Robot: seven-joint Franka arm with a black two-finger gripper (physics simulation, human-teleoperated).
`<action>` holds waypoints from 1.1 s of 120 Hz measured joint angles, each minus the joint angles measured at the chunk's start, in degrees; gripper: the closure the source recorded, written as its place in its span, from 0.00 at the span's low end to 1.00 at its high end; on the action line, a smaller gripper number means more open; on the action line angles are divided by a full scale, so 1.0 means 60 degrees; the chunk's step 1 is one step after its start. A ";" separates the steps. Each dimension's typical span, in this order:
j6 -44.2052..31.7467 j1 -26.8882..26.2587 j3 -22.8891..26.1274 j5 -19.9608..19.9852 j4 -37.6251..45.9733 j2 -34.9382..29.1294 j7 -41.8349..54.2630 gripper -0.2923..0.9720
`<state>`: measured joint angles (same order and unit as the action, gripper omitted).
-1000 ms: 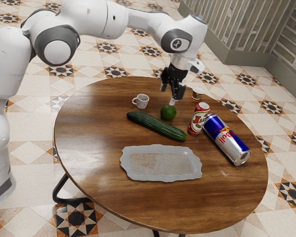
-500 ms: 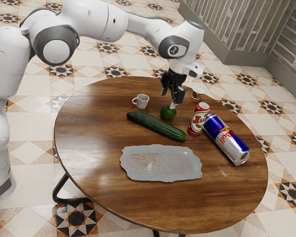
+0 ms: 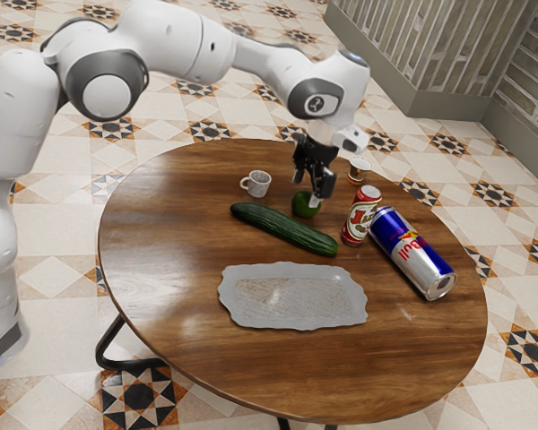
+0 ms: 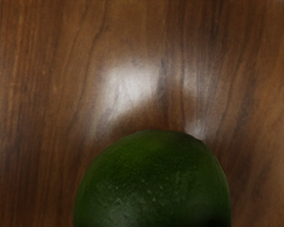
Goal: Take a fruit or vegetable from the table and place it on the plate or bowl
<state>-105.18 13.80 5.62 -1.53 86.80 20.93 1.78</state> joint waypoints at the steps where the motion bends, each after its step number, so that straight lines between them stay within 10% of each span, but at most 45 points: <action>1: -0.0007 0.0000 0.0000 0.0000 0.0001 0.0005 0.0000 0.23; 74: -0.0378 -0.0009 -0.0002 0.0007 0.0139 0.0440 0.0005 0.23; 107: -0.0536 -0.0011 0.0004 -0.0055 0.0140 0.0410 -0.0130 0.57; 132: -0.0478 -0.0031 0.0340 -0.0129 0.0965 -0.1050 -0.0231 0.58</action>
<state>-108.05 13.62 7.67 -2.30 92.60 14.63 0.40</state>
